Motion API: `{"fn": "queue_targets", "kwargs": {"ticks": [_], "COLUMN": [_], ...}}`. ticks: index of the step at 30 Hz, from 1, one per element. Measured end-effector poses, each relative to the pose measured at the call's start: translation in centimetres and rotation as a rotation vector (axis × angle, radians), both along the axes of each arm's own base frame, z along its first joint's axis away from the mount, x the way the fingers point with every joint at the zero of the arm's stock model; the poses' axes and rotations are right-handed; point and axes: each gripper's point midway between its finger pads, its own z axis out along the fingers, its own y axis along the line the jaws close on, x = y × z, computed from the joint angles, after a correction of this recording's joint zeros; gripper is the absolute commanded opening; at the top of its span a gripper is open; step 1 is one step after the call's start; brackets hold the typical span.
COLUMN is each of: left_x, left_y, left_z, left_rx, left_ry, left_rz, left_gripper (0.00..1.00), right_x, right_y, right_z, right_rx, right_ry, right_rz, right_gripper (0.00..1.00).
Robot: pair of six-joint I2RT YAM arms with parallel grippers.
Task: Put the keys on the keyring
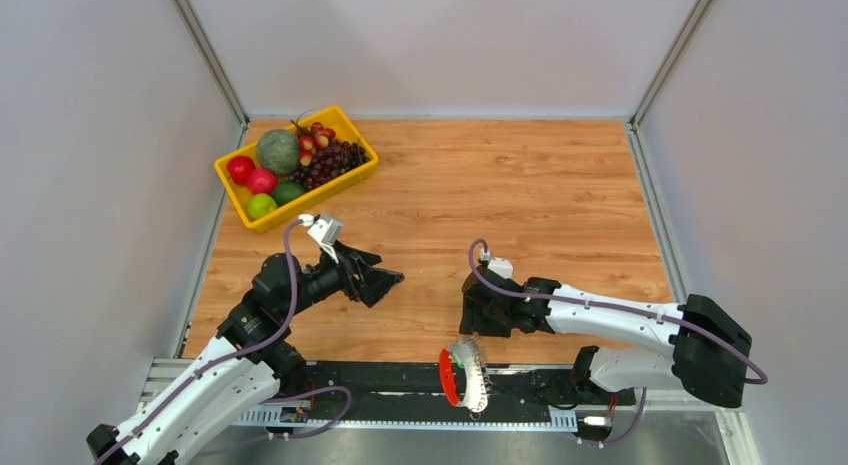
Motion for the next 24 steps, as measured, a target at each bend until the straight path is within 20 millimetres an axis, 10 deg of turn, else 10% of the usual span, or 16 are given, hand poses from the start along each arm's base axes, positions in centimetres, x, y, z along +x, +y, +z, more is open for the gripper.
{"fn": "queue_targets", "kwargs": {"ticks": [24], "left_x": [-1.7], "left_y": [0.2], "left_z": [2.1], "left_rx": [-0.064], "left_ry": [-0.056], "left_rz": [-0.052], "left_gripper": [1.0], "right_x": [-1.1], "right_y": [-0.6], "right_z": [-2.6], "right_rx": [0.0], "right_ry": [0.13], "right_rz": [-0.219], "right_gripper": [0.4]}}
